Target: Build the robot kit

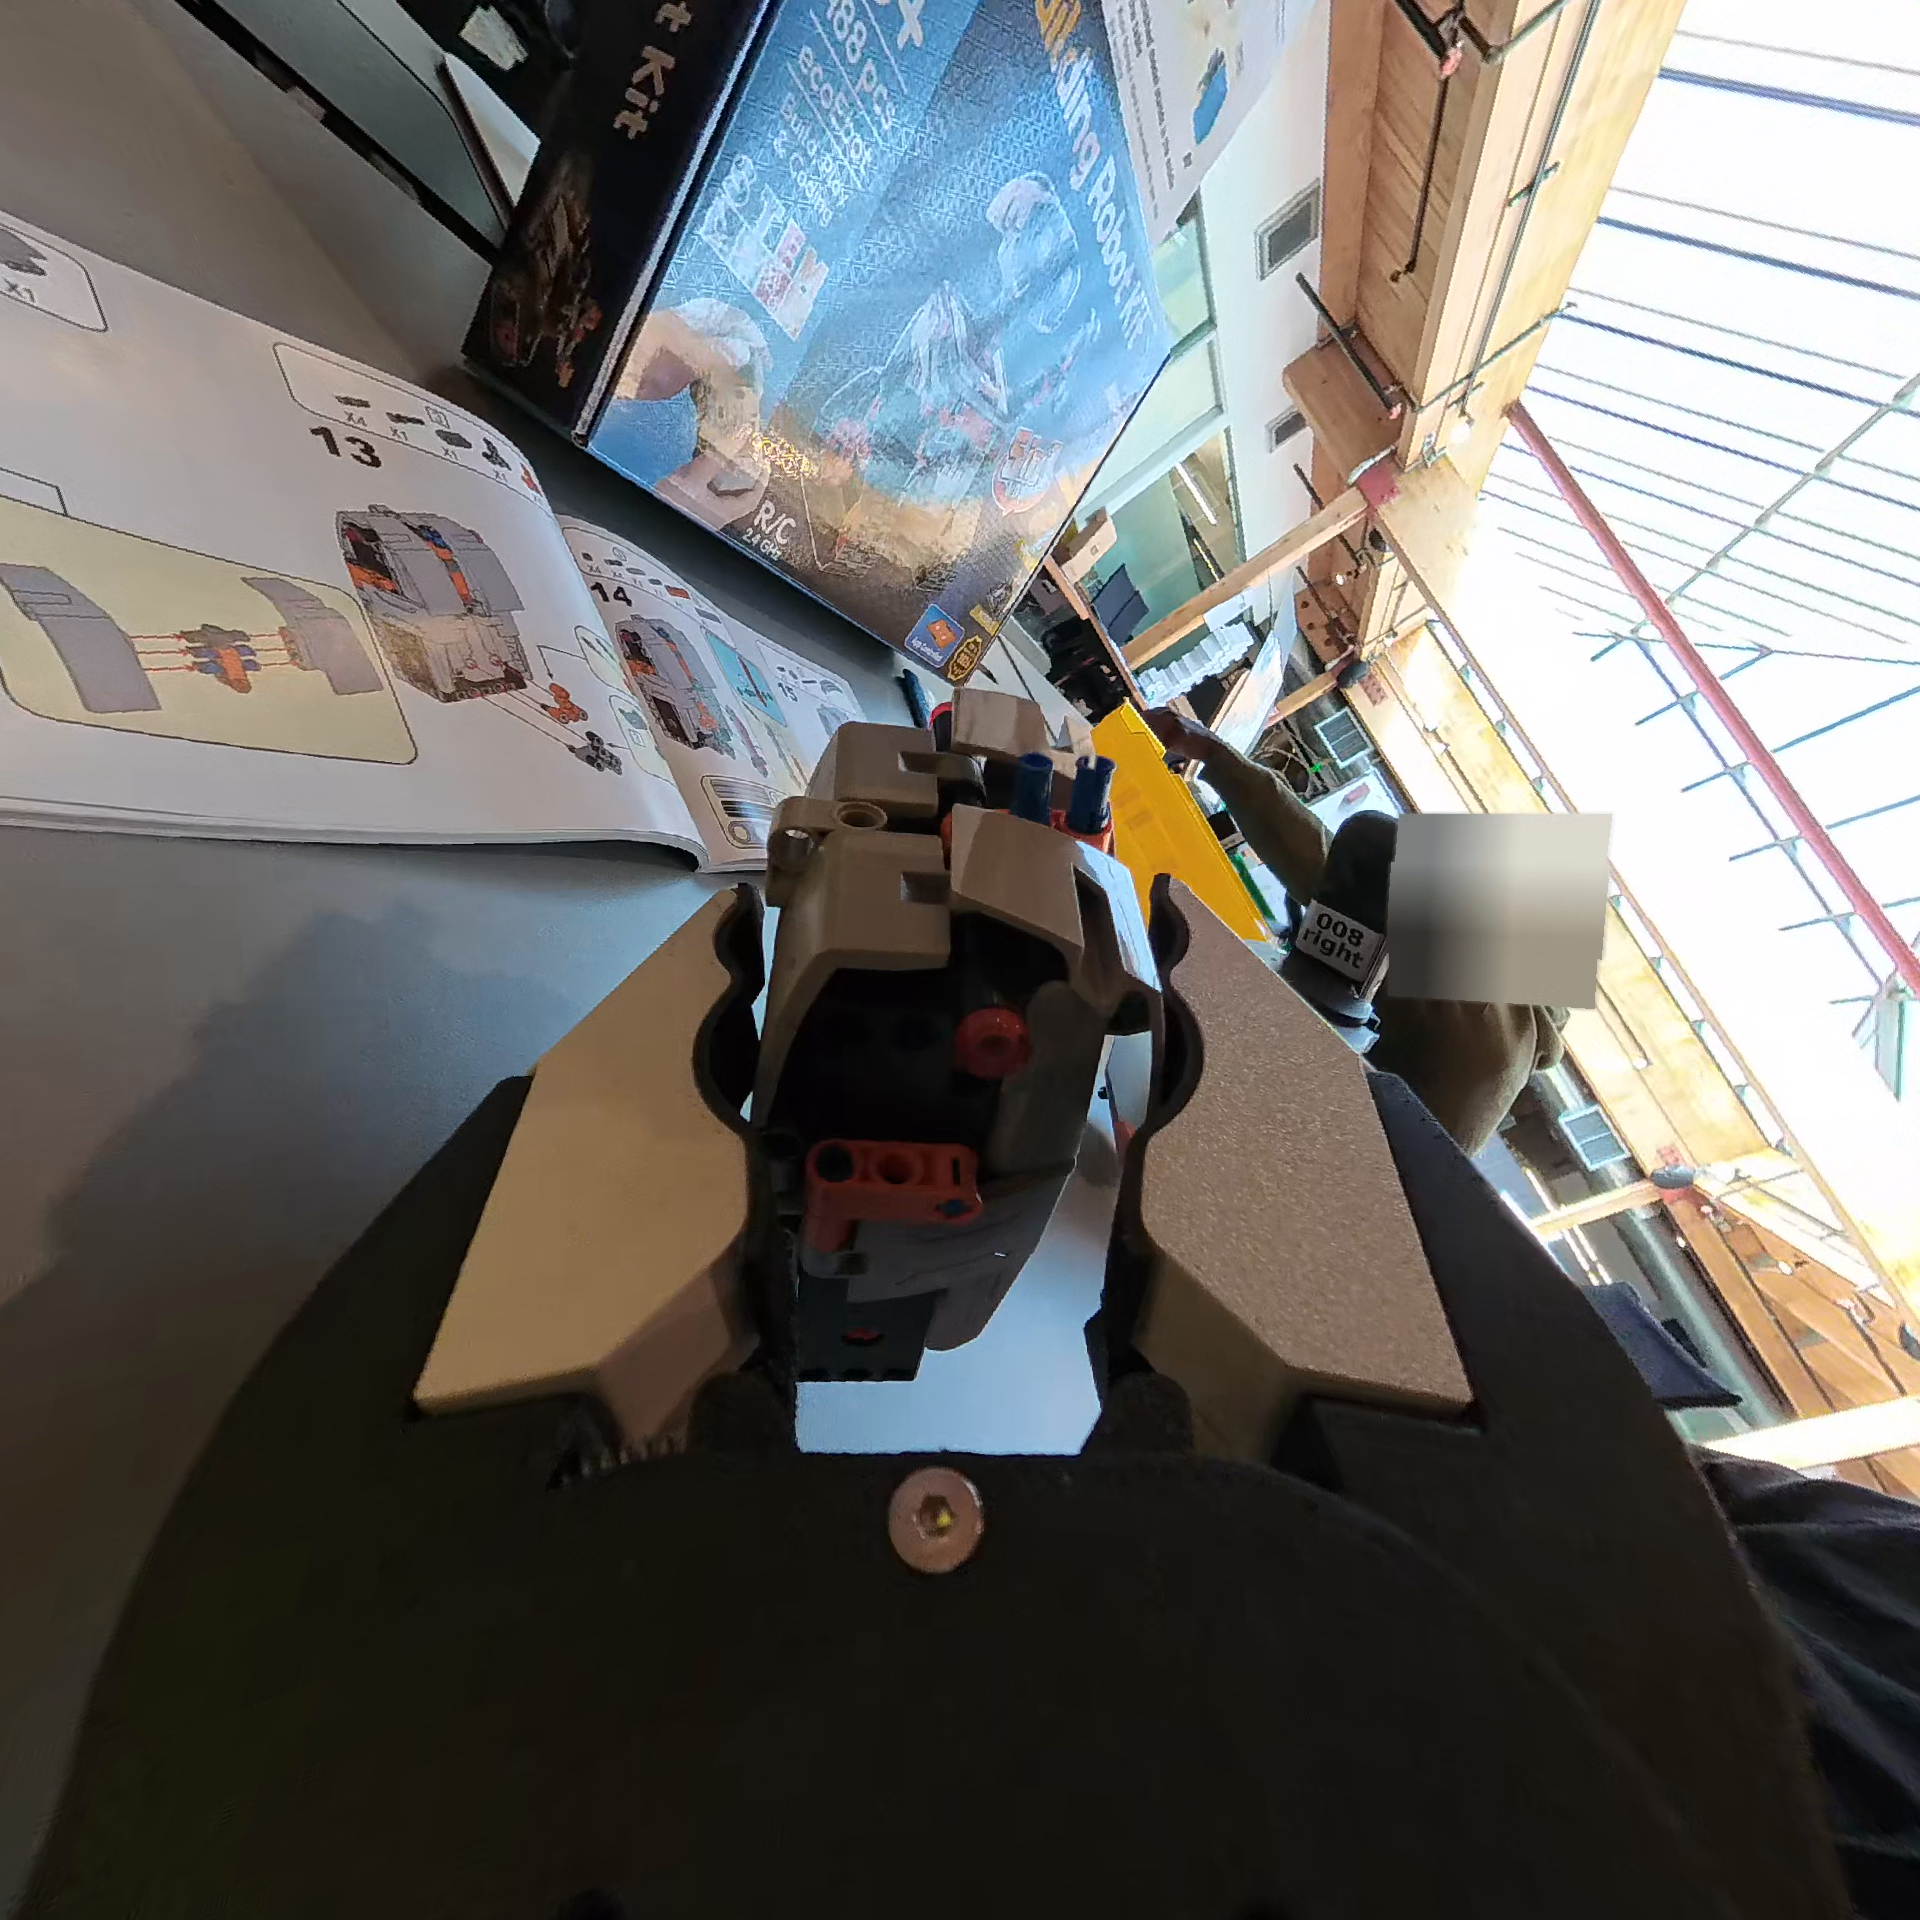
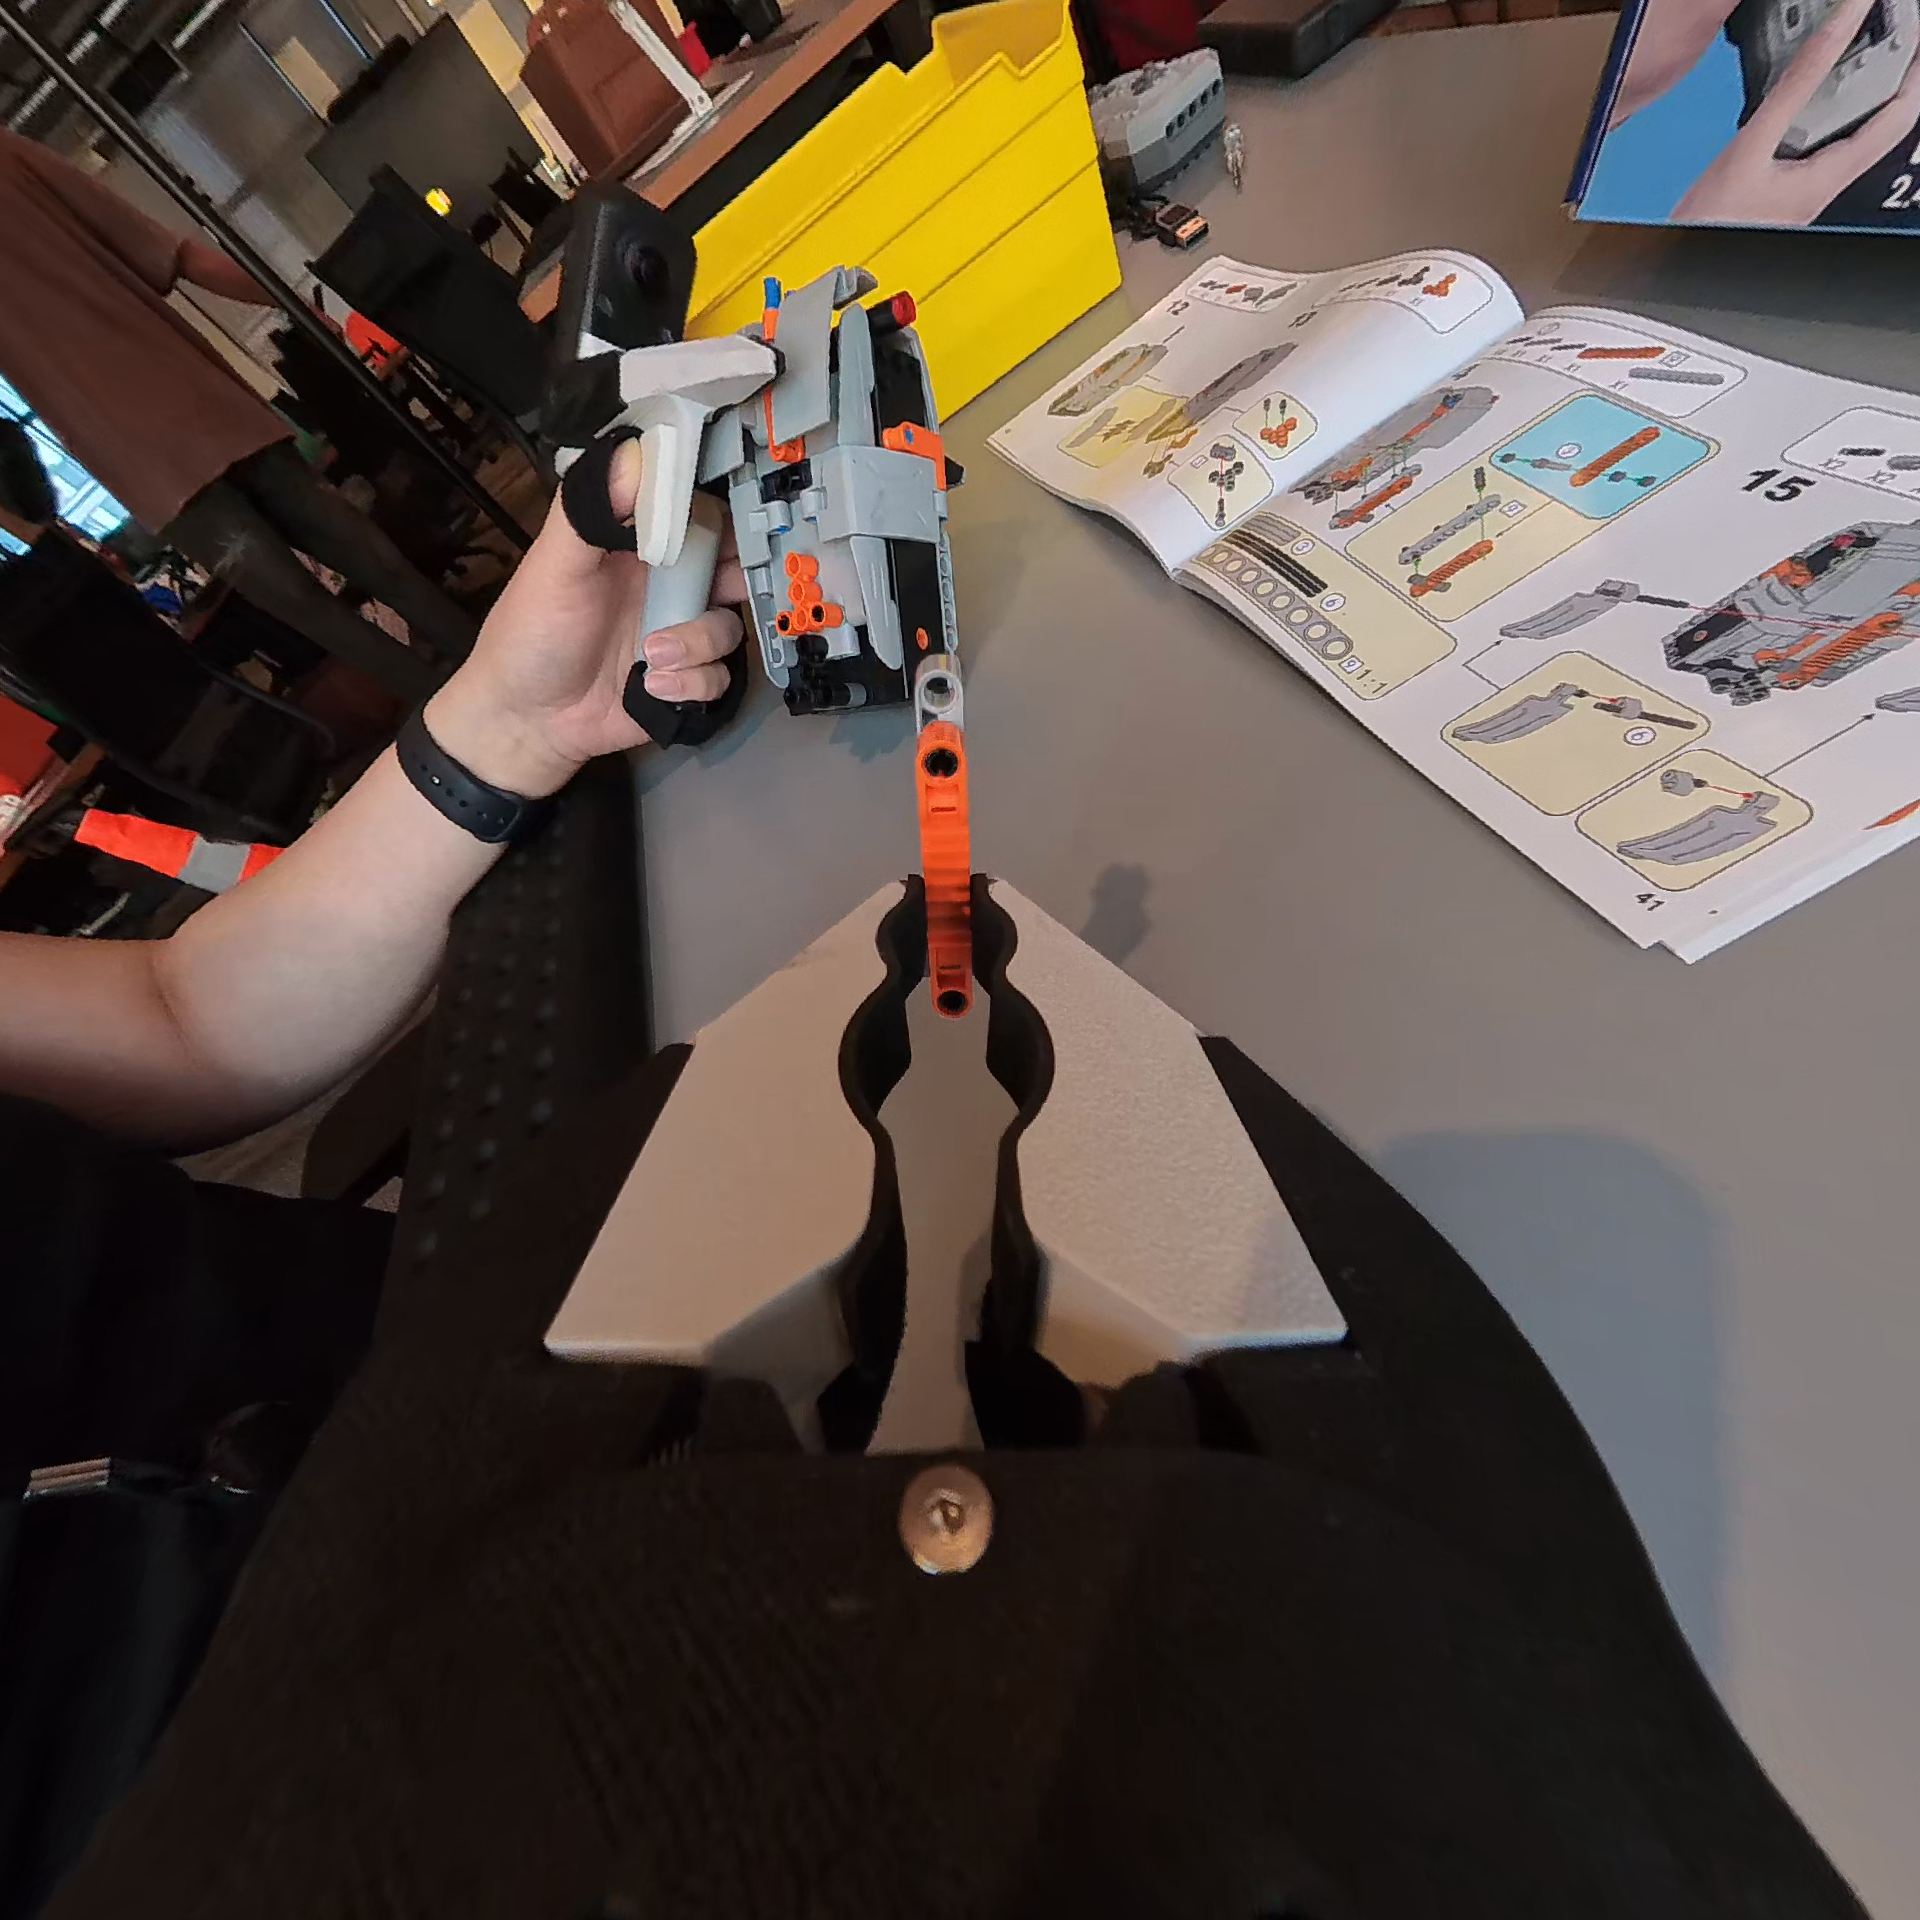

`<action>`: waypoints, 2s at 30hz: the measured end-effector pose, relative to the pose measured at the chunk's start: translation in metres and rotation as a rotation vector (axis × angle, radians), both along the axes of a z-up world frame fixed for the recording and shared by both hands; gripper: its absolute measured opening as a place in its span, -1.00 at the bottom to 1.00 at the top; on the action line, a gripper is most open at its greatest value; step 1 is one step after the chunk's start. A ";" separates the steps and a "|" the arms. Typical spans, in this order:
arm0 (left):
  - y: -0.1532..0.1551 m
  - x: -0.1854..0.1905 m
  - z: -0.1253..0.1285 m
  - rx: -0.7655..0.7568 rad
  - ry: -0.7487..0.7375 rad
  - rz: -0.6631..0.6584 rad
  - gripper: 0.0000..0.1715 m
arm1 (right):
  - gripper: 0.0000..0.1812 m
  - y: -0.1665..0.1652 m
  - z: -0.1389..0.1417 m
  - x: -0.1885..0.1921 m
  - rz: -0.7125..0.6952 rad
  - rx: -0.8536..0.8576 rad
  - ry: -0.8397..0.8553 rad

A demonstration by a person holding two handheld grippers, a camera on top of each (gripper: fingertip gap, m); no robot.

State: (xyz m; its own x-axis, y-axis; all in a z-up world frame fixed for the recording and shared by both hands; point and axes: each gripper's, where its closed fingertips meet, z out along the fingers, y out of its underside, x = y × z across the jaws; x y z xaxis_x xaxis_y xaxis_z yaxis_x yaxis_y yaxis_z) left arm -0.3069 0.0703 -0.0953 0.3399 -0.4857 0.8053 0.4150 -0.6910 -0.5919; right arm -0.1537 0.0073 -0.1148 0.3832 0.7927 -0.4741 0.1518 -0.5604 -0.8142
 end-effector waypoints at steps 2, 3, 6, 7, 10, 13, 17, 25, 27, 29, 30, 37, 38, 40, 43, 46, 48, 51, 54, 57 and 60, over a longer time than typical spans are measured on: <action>-0.001 0.001 0.000 0.008 0.011 -0.001 -0.14 | -0.92 0.000 -0.001 0.000 0.001 -0.001 -0.003; -0.001 0.001 0.000 0.010 0.015 -0.001 -0.14 | -0.92 0.000 -0.001 0.000 0.001 -0.003 -0.004; -0.002 0.001 0.000 0.015 0.026 0.001 -0.14 | -0.92 0.001 -0.002 0.001 -0.003 -0.013 -0.001; -0.002 0.001 0.000 0.018 0.032 0.002 -0.14 | -0.92 0.001 -0.002 0.001 -0.004 -0.017 0.002; -0.004 0.002 0.000 0.028 0.056 0.006 -0.14 | -0.92 0.002 -0.004 0.003 -0.010 -0.028 0.004; -0.008 0.005 0.001 0.058 0.103 0.005 -0.14 | -0.92 0.003 -0.004 0.003 -0.011 -0.035 0.008; -0.015 0.013 0.002 0.135 0.216 -0.005 -0.14 | -0.92 0.003 -0.005 0.003 -0.011 -0.040 0.006; -0.019 0.025 -0.004 0.308 0.517 -0.005 -0.14 | -0.92 0.006 -0.008 0.005 -0.015 -0.055 0.011; -0.020 0.028 -0.006 0.348 0.586 -0.004 -0.13 | -0.92 0.006 -0.009 0.005 -0.015 -0.057 0.011; -0.021 0.030 -0.009 0.386 0.657 -0.003 -0.13 | -0.92 0.007 -0.009 0.005 -0.016 -0.060 0.012; -0.021 0.030 -0.010 0.402 0.686 -0.002 -0.13 | -0.92 0.007 -0.010 0.005 -0.016 -0.061 0.012; -0.024 0.032 -0.011 0.442 0.745 0.018 -0.12 | -0.93 0.008 -0.009 0.006 -0.019 -0.059 0.015; -0.023 0.031 -0.011 0.440 0.745 0.023 -0.12 | -0.92 0.008 -0.008 0.006 -0.020 -0.056 0.017; -0.023 0.029 -0.009 0.447 0.748 0.037 -0.12 | -0.92 0.008 -0.007 0.007 -0.021 -0.051 0.018; -0.023 0.027 -0.004 0.475 0.754 0.068 -0.12 | -0.92 0.007 -0.005 0.007 -0.021 -0.042 0.019; -0.022 0.024 -0.002 0.484 0.778 0.098 -0.11 | -0.92 0.006 -0.003 0.007 -0.019 -0.036 0.022; -0.019 0.012 0.006 0.485 0.822 0.194 0.16 | -0.92 0.006 -0.001 0.007 -0.018 -0.030 0.023; -0.036 0.001 0.037 0.563 0.843 0.322 0.26 | -0.92 0.007 0.002 0.010 -0.029 -0.011 0.021; -0.078 0.031 0.052 0.657 0.912 0.243 0.23 | -0.92 0.013 0.010 0.018 -0.059 0.009 0.033; -0.116 0.093 0.010 0.518 0.968 -0.095 0.16 | -0.92 0.027 0.019 0.034 -0.122 0.033 0.051; -0.113 0.129 -0.036 0.394 1.026 -0.224 0.14 | -0.92 0.042 0.021 0.057 -0.204 0.075 0.023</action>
State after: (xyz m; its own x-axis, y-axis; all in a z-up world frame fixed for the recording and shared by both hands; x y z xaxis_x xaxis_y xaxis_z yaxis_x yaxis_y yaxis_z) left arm -0.1775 -0.0425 -0.1316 0.6269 -0.7785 -0.0293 -0.5052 -0.3776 -0.7760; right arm -0.0967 0.0490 -0.0942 0.5290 0.7333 -0.4271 0.0219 -0.5150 -0.8569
